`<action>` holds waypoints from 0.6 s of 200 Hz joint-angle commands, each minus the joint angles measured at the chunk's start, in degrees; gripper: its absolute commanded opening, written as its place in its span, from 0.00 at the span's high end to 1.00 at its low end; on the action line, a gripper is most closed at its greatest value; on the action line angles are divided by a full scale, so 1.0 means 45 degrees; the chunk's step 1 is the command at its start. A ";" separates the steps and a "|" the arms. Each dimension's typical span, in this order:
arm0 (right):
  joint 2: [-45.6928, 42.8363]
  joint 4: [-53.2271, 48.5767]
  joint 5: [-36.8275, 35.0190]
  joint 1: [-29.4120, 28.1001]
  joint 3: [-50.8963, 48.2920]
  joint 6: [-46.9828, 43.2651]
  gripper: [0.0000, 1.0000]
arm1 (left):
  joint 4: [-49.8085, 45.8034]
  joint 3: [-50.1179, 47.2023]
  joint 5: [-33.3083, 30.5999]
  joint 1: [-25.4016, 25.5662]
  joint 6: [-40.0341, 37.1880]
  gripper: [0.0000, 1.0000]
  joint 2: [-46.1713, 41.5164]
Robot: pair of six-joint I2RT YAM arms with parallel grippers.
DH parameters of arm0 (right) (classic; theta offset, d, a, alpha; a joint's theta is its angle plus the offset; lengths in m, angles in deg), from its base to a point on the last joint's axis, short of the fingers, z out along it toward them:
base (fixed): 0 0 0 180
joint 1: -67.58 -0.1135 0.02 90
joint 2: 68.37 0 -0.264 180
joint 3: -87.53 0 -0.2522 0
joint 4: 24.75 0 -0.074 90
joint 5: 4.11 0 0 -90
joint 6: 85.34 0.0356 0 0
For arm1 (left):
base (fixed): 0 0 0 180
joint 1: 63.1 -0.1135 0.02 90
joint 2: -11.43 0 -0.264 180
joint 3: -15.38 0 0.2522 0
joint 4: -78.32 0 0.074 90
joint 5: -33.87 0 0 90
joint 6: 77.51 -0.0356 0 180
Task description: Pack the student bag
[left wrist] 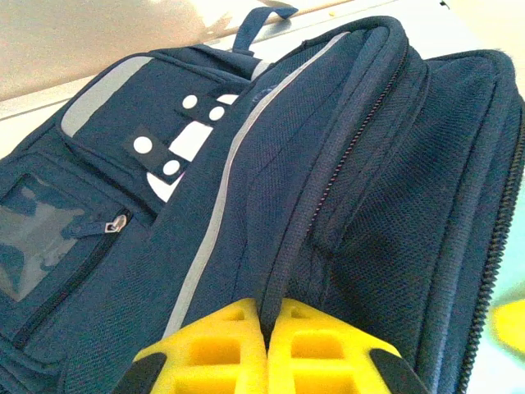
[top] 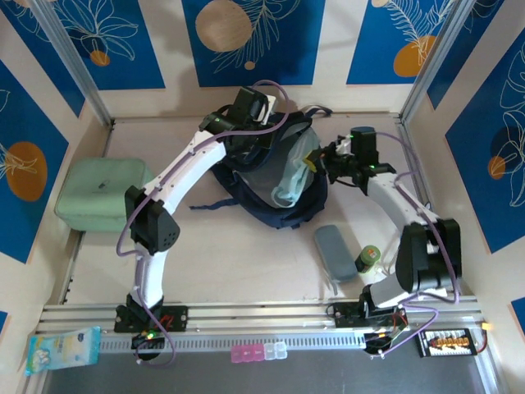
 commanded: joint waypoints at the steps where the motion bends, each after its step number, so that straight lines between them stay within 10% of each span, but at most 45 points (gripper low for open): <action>1: 0.1188 0.0656 0.0347 -0.0323 0.0996 0.1132 1.00 | 0.1041 0.0729 0.0498 0.0065 0.0351 1.00 -0.0321; 120: 0.7152 0.6767 -0.4798 -0.2707 0.4381 0.2703 1.00 | 0.1712 0.0715 0.0525 0.0058 0.1866 1.00 -0.0348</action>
